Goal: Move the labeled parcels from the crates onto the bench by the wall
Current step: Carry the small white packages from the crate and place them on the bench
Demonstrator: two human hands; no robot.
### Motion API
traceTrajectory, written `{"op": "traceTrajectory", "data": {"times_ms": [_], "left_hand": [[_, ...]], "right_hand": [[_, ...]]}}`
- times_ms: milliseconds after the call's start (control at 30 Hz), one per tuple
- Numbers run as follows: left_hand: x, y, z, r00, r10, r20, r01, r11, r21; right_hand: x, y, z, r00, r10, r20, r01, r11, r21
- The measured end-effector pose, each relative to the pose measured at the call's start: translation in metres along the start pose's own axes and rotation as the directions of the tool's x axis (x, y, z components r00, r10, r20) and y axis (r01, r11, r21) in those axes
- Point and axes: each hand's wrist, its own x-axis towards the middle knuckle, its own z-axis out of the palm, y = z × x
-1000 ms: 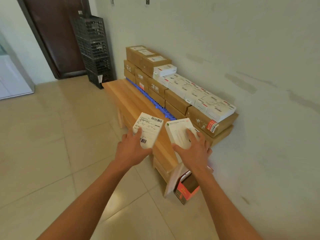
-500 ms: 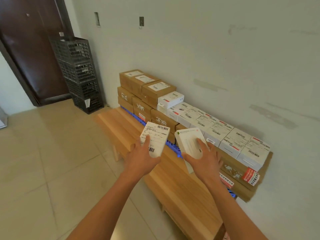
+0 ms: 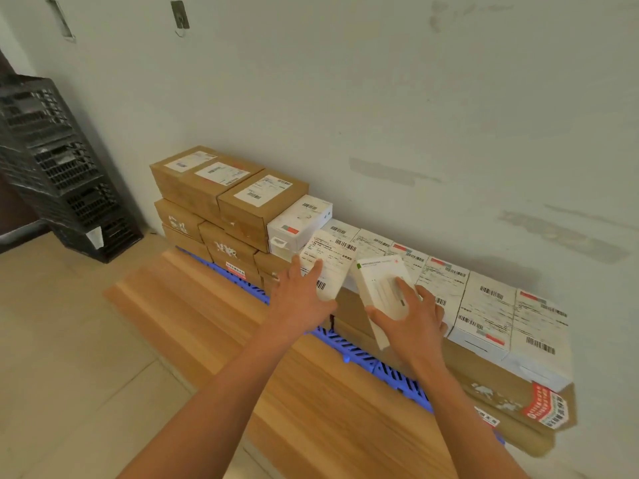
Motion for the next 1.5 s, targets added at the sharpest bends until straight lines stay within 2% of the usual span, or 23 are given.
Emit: {"op": "traceTrajectory", "data": {"times_ms": [167, 300, 533, 700, 933, 1033, 1133, 1233, 1300, 1433, 1500], "left_hand": [[0.073, 0.004, 0.008, 0.997, 0.058, 0.043, -0.06, 0.997, 0.039], [0.12, 0.007, 0.015, 0.993, 0.12, 0.02, -0.121, 0.989, 0.086], [0.162, -0.003, 0.03, 0.956, 0.292, 0.014, -0.29, 0.939, 0.188], [0.178, -0.016, 0.026, 0.905, 0.414, -0.095, -0.367, 0.874, 0.318], [0.195, -0.019, 0.025, 0.919, 0.379, -0.112, -0.331, 0.893, 0.306], [0.195, -0.021, 0.025, 0.903, 0.413, -0.121, -0.369, 0.886, 0.28], [0.191, -0.021, 0.025, 0.871, 0.468, -0.151, -0.445, 0.881, 0.162], [0.182, -0.01, 0.02, 0.86, 0.467, -0.204, -0.494, 0.863, -0.106], [0.175, 0.001, 0.016, 0.85, 0.487, -0.199, -0.526, 0.803, -0.281], [0.164, 0.018, 0.015, 0.855, 0.504, -0.121, -0.475, 0.668, -0.572], [0.163, 0.022, 0.016, 0.844, 0.527, -0.095, -0.475, 0.655, -0.588]], "right_hand": [[0.037, -0.001, 0.015, 0.997, 0.061, -0.042, -0.062, 0.998, -0.026], [0.062, -0.005, 0.025, 0.99, 0.108, -0.086, -0.112, 0.993, -0.044], [0.089, -0.021, 0.046, 0.967, 0.193, -0.166, -0.209, 0.975, -0.08], [0.099, -0.029, 0.057, 0.958, 0.227, -0.178, -0.243, 0.967, -0.078], [0.105, -0.043, 0.066, 0.967, 0.218, -0.13, -0.227, 0.972, -0.058], [0.108, -0.048, 0.062, 0.97, 0.21, -0.123, -0.213, 0.977, -0.017], [0.111, -0.052, 0.055, 0.973, 0.207, -0.104, -0.197, 0.975, 0.098], [0.114, -0.063, 0.045, 0.977, 0.198, -0.076, -0.168, 0.942, 0.291], [0.114, -0.072, 0.039, 0.984, 0.173, -0.046, -0.141, 0.906, 0.399], [0.115, -0.074, 0.038, 0.992, 0.11, -0.059, -0.074, 0.899, 0.432], [0.116, -0.073, 0.039, 0.99, 0.12, -0.075, -0.075, 0.892, 0.446]]}}
